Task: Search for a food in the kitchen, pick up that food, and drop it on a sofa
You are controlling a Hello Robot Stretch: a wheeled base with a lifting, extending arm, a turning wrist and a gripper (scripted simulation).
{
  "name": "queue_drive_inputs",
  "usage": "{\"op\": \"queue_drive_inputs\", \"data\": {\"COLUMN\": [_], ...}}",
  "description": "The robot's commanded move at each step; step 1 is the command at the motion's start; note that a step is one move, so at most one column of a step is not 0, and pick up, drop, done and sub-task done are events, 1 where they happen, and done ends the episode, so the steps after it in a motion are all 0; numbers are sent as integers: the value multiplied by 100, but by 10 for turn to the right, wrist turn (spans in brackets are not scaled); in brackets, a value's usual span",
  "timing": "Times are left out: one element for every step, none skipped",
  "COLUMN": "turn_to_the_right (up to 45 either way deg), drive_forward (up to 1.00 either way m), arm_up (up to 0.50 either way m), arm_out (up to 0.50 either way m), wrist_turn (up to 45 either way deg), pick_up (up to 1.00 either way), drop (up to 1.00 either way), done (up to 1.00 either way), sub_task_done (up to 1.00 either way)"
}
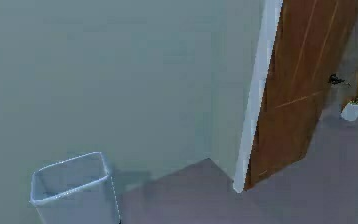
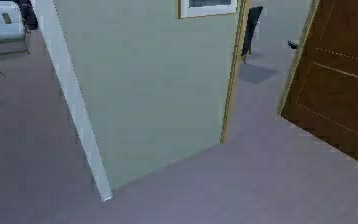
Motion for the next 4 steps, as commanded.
{"op": "queue_drive_inputs", "data": {"turn_to_the_right": [450, 0, 90, 0], "drive_forward": [0, 100, 0, 35], "arm_up": [0, 0, 0, 0], "arm_out": [0, 0, 0, 0], "wrist_turn": [0, 0, 0, 0], "pick_up": [0, 0, 0, 0], "drop": [0, 0, 0, 0], "done": [0, 0, 0, 0], "sub_task_done": [0, 0, 0, 0]}}
